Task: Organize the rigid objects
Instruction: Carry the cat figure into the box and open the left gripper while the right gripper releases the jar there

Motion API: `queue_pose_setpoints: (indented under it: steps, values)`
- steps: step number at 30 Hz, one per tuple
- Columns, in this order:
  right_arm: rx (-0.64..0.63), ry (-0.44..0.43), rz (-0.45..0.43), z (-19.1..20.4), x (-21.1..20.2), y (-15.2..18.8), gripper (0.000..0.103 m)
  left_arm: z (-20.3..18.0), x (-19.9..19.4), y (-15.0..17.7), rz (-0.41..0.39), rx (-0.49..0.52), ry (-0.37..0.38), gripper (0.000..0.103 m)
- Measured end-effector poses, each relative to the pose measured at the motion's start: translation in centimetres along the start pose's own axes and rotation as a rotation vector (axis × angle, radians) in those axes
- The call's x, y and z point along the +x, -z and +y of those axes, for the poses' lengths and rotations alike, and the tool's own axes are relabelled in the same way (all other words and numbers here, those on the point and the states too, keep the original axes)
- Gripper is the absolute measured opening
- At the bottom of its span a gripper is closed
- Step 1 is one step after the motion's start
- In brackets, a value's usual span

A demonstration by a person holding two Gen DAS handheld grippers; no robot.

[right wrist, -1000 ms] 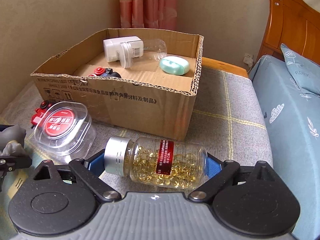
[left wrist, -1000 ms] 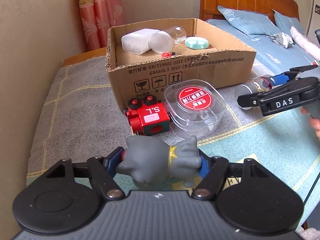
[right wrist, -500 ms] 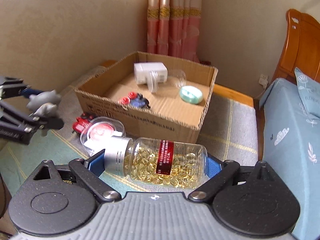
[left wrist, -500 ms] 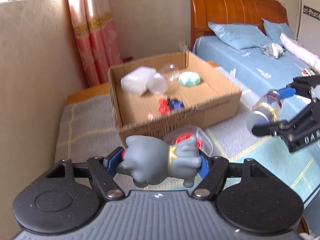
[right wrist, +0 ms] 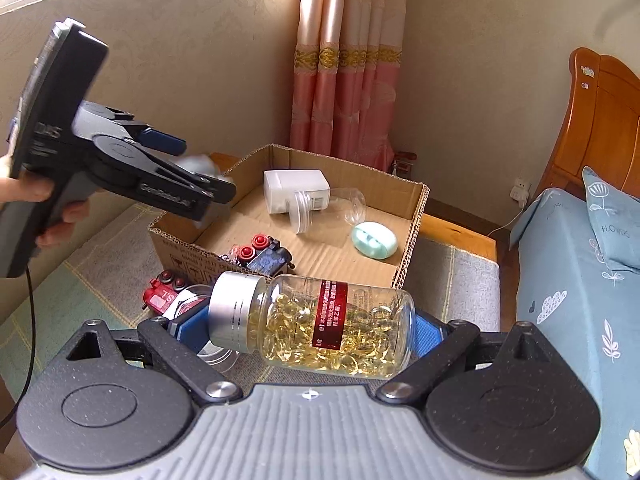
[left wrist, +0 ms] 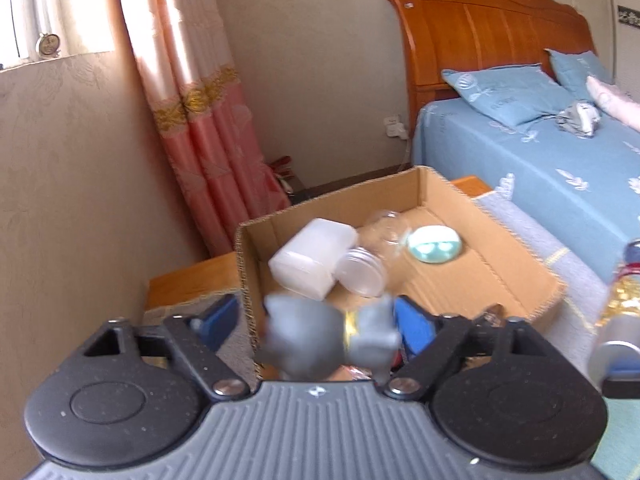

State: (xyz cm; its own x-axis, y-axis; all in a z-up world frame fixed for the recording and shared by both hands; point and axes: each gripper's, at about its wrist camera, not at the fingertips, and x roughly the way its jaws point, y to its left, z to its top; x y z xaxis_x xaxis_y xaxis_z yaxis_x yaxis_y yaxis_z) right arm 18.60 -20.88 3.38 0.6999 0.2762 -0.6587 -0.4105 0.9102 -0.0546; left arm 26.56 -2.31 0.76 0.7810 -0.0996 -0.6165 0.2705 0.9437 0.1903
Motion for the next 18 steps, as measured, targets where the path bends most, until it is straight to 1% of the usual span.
queue_pose_setpoints:
  steps: [1, 4, 8, 11, 15, 18]
  values:
    - [0.000, 0.002, -0.001, 0.0, 0.0, -0.1, 0.098, 0.2, 0.1, 0.1, -0.002, -0.006, -0.006, 0.093]
    - [-0.003, 0.005, -0.003, 0.0, 0.0, -0.3, 0.098, 0.9, -0.4, 0.7, -0.002, -0.047, 0.012, 0.093]
    - [-0.008, 0.008, -0.002, -0.1, 0.3, -0.7, 0.098, 1.4, -2.5, 2.1, -0.013, -0.085, 0.023, 0.100]
    - [-0.007, 0.009, -0.001, -0.1, 0.5, -1.1, 0.098, 1.6, -4.1, 3.5, -0.012, -0.103, 0.024, 0.101]
    - [-0.004, 0.008, -0.002, -0.1, 0.8, -1.9, 0.098, 1.5, -5.9, 5.3, -0.004, -0.116, -0.013, 0.101]
    - [-0.009, 0.017, 0.005, 0.1, 1.1, -2.7, 0.098, 1.7, -7.4, 6.5, -0.012, -0.129, -0.089, 0.101]
